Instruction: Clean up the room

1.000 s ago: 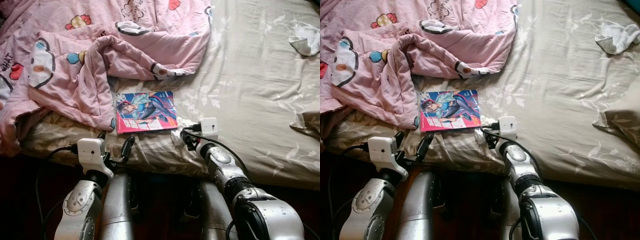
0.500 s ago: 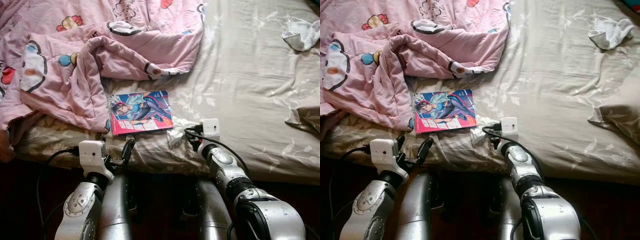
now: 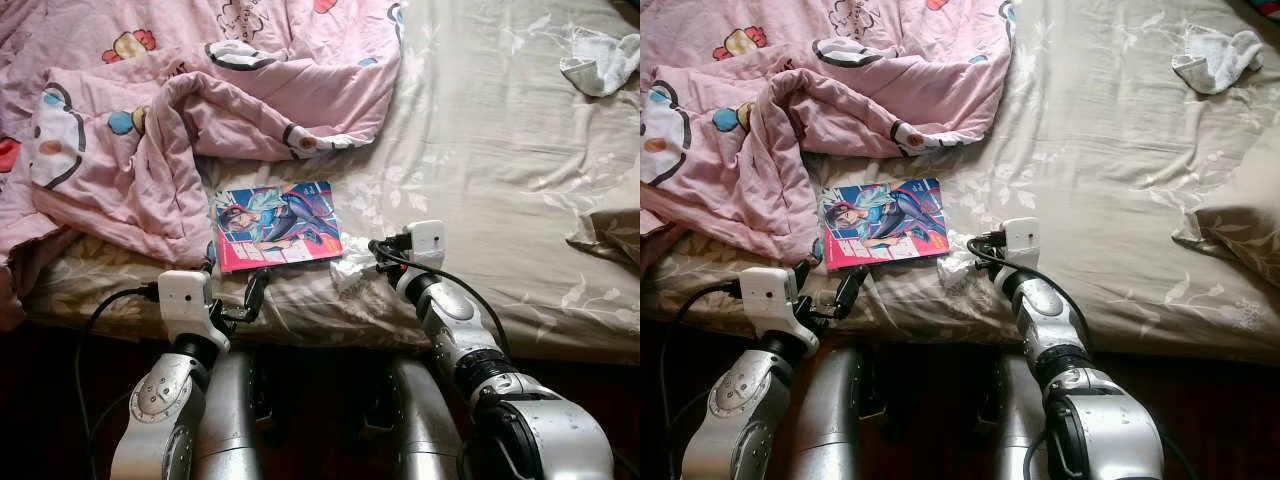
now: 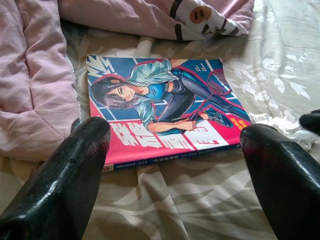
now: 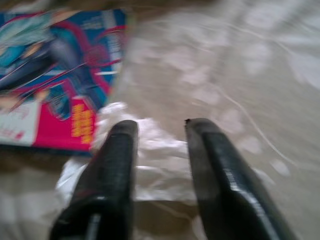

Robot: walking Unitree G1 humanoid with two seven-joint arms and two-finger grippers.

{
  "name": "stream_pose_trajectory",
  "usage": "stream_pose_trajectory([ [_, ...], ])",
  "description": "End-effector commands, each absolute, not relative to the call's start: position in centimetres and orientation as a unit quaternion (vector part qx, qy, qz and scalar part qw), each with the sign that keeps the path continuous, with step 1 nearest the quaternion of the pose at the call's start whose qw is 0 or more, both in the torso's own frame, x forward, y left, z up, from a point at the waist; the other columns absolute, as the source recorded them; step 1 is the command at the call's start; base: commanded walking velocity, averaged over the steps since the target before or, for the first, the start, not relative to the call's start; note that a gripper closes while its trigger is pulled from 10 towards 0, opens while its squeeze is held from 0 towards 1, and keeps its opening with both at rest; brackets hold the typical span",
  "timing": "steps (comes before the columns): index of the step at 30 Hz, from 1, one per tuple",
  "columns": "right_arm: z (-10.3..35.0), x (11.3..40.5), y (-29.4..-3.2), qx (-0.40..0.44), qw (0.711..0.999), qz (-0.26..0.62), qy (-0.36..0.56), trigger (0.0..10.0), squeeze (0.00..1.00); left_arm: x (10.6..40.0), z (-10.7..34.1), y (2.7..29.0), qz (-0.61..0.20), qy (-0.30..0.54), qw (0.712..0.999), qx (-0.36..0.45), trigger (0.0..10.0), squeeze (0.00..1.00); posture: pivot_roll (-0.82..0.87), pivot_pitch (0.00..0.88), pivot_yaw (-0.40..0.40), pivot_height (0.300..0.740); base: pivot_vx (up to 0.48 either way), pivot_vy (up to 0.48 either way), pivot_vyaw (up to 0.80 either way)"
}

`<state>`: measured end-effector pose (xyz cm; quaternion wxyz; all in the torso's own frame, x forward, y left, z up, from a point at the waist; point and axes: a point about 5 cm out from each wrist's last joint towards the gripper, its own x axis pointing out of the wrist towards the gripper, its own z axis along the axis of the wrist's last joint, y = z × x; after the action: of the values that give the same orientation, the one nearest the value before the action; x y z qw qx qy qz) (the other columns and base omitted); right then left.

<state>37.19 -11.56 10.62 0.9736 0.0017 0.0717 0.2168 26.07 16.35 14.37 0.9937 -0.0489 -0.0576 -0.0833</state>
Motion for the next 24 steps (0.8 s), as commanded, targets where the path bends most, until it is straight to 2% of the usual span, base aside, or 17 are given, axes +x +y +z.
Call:
stream_pose_trajectory([
  [1,9.5,36.5,-11.0,-0.026,0.964,0.249,0.092,10.0,1.00,25.6,13.1,16.6,-0.074,-0.033,0.995,-0.057,10.0,0.00,0.21,0.574,-0.087,0.620,0.000,0.000,0.00],
  [5,10.0,36.7,-10.4,-0.056,0.955,0.278,0.092,10.0,1.00,25.6,13.1,16.6,-0.072,-0.036,0.995,-0.058,10.0,0.00,0.20,0.578,-0.097,0.620,0.000,0.000,0.00],
  [9,10.4,36.8,-9.2,-0.026,0.945,0.310,0.102,10.0,1.00,25.5,13.1,16.7,-0.070,-0.036,0.995,-0.058,10.0,0.00,0.21,0.579,-0.100,0.620,0.000,0.000,0.00],
  [13,10.2,36.6,-7.6,-0.054,0.932,0.340,0.118,10.0,1.00,25.2,13.0,16.9,-0.064,-0.036,0.996,-0.057,10.0,0.00,0.23,0.582,-0.105,0.620,0.000,0.000,0.00],
  [19,8.9,36.2,-6.8,-0.093,0.928,0.319,0.166,10.0,1.00,24.9,13.0,17.1,-0.056,-0.036,0.996,-0.055,10.0,0.00,0.24,0.584,-0.113,0.620,0.000,0.000,0.00],
  [24,9.2,36.2,-6.3,-0.103,0.928,0.321,0.159,10.0,1.00,24.6,12.9,17.0,-0.053,-0.036,0.996,-0.058,10.0,0.00,0.24,0.587,-0.122,0.620,0.000,0.000,0.00],
])
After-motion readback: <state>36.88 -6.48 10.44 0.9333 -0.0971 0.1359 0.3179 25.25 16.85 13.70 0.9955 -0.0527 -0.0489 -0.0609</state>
